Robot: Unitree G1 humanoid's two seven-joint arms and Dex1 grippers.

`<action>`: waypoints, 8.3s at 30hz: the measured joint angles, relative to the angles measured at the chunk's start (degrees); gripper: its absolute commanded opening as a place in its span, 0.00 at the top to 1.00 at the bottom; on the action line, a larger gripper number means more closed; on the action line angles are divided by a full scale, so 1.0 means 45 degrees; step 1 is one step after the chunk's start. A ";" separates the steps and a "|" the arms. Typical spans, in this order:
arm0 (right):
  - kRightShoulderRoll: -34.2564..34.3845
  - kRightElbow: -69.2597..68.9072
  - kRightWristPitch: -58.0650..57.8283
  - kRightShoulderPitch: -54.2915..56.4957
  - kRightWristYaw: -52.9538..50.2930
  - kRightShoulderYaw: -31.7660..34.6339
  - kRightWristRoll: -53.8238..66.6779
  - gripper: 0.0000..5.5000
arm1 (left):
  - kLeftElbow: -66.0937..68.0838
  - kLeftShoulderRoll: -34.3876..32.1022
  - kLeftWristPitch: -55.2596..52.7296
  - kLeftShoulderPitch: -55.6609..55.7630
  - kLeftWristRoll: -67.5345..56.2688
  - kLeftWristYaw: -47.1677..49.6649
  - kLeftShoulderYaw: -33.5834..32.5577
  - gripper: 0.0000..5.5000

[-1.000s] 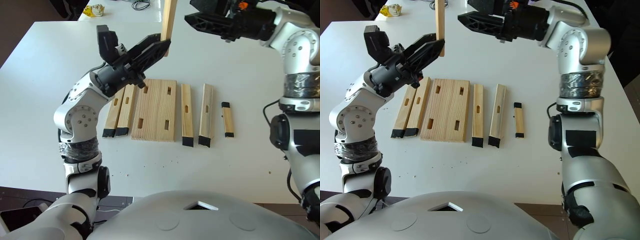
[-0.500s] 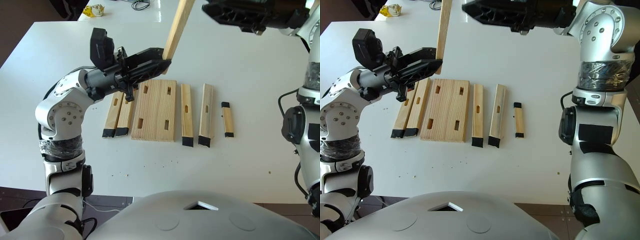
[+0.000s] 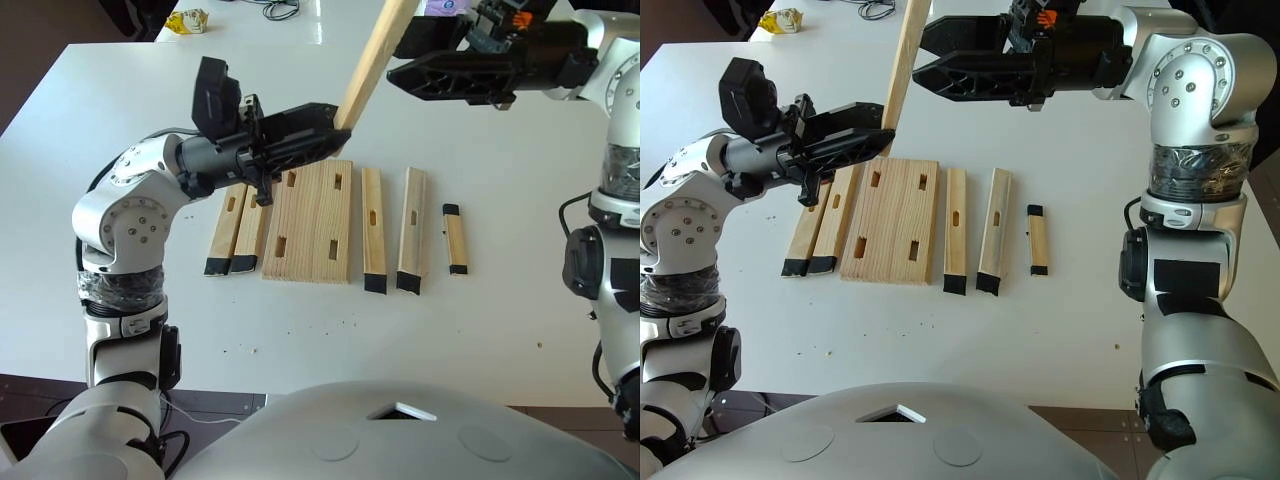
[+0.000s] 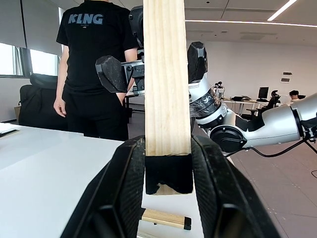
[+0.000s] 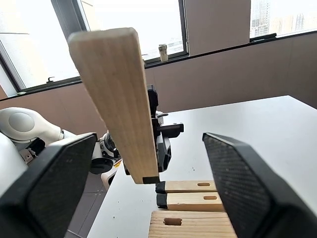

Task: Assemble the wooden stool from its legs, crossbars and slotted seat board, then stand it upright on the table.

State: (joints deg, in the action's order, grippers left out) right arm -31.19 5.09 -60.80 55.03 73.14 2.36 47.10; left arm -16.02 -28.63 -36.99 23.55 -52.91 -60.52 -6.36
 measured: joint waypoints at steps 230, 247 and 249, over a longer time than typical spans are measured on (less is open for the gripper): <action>-0.2716 -0.0247 0.8487 -0.7825 -0.0100 -0.3099 -0.6004 0.53 | 0.0098 0.7155 0.3914 -0.2571 0.4616 1.7330 0.1932 0.52; -0.3627 -0.3177 0.5488 -0.8167 -0.0219 0.0339 -0.2664 0.38 | 0.0070 0.7146 0.3830 -0.2671 0.4490 1.7216 0.1708 0.52; -0.3407 -0.3734 0.4575 -0.7479 -0.0849 0.1015 -0.1402 0.38 | 0.0071 0.7144 0.3782 -0.2680 0.4482 1.7127 0.1670 0.52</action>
State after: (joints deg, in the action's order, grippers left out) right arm -46.52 -11.71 -40.21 21.38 69.32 6.93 40.79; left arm -15.70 3.52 -19.97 11.49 -32.74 16.55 1.15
